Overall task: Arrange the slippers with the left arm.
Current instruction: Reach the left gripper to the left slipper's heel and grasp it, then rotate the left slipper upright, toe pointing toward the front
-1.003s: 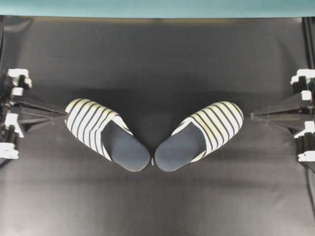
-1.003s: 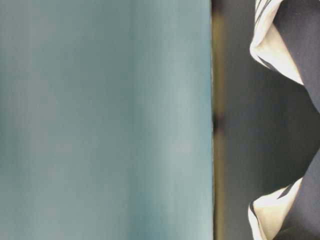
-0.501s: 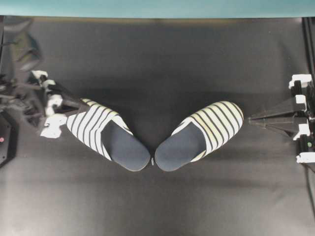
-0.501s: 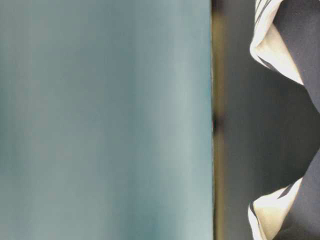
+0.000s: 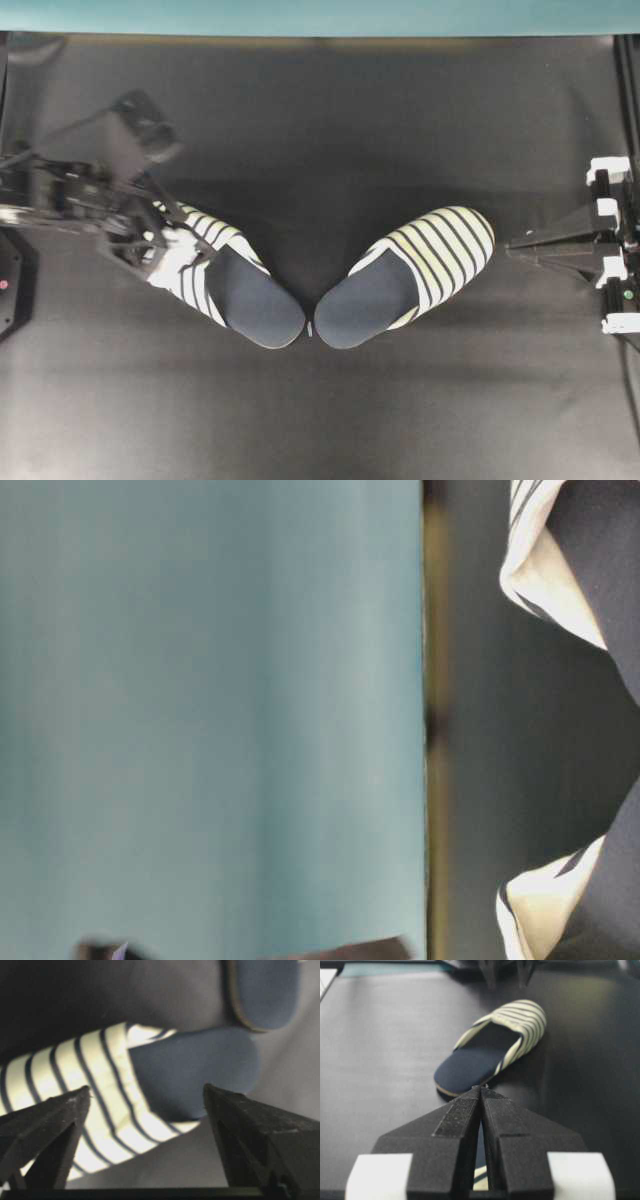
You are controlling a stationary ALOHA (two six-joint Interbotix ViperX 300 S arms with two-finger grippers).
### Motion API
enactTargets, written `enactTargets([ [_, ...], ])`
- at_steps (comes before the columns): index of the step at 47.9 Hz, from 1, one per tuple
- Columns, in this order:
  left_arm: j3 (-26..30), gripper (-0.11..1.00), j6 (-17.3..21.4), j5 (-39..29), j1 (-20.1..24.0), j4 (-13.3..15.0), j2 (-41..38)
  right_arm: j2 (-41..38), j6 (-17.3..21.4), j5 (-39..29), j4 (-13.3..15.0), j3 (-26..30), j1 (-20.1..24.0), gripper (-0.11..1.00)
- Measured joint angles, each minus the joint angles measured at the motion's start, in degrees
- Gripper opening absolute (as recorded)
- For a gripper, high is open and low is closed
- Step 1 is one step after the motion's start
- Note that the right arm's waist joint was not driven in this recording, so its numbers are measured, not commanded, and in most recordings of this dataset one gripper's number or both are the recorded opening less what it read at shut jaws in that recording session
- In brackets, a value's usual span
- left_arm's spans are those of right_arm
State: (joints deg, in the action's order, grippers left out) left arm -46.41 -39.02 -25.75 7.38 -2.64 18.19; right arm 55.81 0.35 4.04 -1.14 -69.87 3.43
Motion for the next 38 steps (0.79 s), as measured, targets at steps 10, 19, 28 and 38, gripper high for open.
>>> enactTargets([
  [10, 6.42, 0.84, -1.23, -10.72, 0.26, 0.0, -8.96, 1.67, -0.09, -0.09, 0.0, -0.88, 0.09, 0.0],
  [19, 8.88, 0.84, -0.79, -14.5, 0.26, -0.09, -13.45, 2.64, -0.09, 0.0, -0.09, -1.32, 0.0, 0.0],
  [28, 9.14, 0.84, 0.0, -14.77, 0.35, -0.26, -15.21, 2.9, 0.0, 0.0, -0.09, -1.49, 0.0, 0.0],
  [38, 9.23, 0.82, 0.97, -14.85, 0.62, -0.18, -16.79, 2.9, 0.0, 0.0, -0.18, -1.58, 0.0, 0.0],
])
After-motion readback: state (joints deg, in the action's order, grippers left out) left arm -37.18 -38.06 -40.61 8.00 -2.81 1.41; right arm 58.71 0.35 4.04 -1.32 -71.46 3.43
